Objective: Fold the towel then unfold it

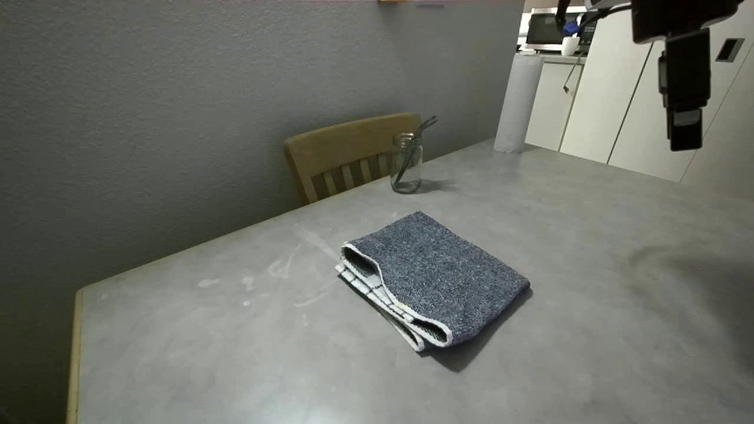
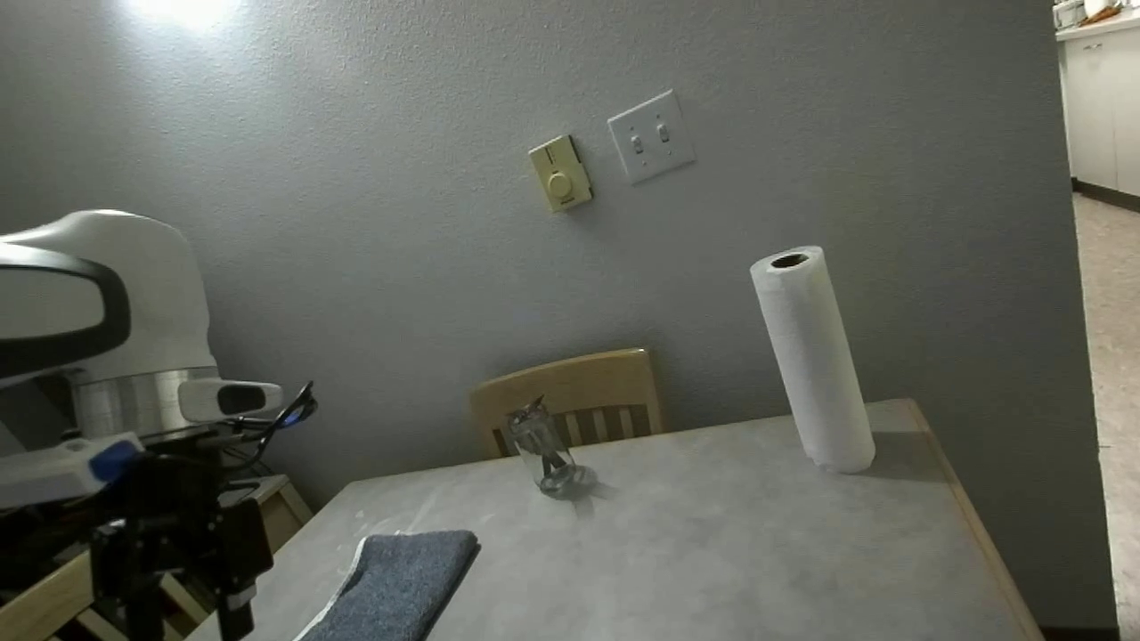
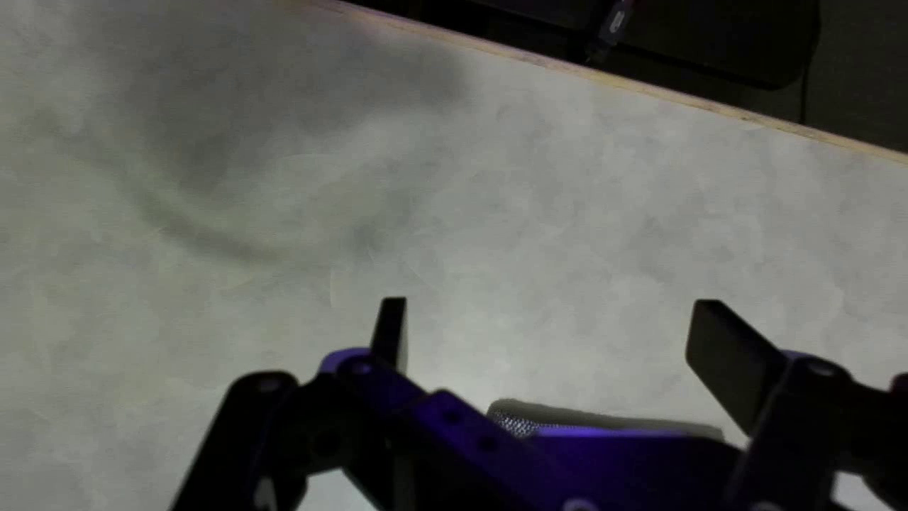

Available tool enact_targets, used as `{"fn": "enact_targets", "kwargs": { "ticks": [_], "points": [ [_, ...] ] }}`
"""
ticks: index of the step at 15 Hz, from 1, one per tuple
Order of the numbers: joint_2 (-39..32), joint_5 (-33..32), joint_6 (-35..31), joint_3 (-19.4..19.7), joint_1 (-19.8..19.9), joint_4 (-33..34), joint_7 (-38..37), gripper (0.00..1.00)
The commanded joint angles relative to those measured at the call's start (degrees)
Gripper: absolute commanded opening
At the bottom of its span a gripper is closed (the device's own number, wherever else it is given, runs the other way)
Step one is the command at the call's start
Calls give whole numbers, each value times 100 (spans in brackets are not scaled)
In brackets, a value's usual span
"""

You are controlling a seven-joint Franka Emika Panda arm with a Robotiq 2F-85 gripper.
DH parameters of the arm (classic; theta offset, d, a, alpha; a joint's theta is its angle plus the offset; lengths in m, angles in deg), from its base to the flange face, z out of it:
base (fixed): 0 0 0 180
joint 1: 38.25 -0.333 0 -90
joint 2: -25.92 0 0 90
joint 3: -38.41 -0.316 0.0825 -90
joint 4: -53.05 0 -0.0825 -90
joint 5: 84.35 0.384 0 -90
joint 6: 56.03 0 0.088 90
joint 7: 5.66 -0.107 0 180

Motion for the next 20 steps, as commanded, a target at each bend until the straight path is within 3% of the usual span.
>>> {"fn": "enact_targets", "kwargs": {
  "ticks": [1,8,16,17,20],
  "points": [
    [5,1,11,-69,67,8,-1,100],
    [-674,-39,70,-278,-63,642,38,100],
    [-2213,-124,298,-737,-286,2267,214,100],
    [-1759,-33,44,-713,-238,1731,47,100],
    [-1931,-35,41,-751,-259,1852,19,100]
  ]
}}
